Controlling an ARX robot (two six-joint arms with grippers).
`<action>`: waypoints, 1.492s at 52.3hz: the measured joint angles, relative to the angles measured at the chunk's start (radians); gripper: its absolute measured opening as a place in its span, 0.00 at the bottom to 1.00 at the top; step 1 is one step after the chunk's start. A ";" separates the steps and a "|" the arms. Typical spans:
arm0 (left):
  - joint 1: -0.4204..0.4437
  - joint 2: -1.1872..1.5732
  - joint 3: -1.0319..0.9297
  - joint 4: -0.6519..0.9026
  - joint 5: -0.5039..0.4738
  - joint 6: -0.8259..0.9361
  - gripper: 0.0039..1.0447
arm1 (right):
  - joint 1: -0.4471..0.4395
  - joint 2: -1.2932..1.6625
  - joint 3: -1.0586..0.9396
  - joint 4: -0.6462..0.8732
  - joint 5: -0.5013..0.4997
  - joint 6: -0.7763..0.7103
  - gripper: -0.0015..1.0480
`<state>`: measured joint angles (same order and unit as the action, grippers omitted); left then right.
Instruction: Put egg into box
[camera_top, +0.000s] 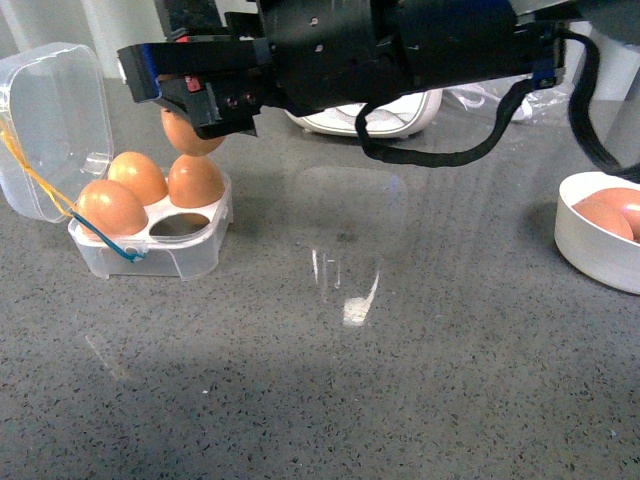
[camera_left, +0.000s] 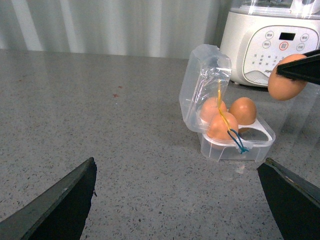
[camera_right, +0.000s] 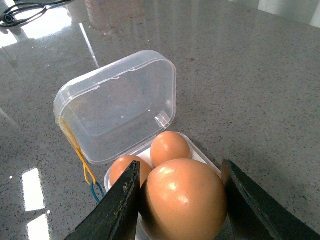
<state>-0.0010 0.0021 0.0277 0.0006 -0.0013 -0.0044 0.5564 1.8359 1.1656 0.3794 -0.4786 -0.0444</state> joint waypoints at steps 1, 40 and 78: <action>0.000 0.000 0.000 0.000 0.000 0.000 0.94 | 0.003 0.005 0.006 -0.003 0.000 0.000 0.39; 0.000 0.000 0.000 0.000 0.000 0.000 0.94 | 0.035 0.093 0.051 -0.037 0.008 0.023 0.39; 0.000 0.000 0.000 0.000 0.000 0.000 0.94 | 0.004 0.079 0.057 -0.029 0.014 0.142 0.93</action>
<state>-0.0010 0.0021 0.0277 0.0006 -0.0013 -0.0044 0.5602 1.9144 1.2228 0.3500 -0.4648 0.0975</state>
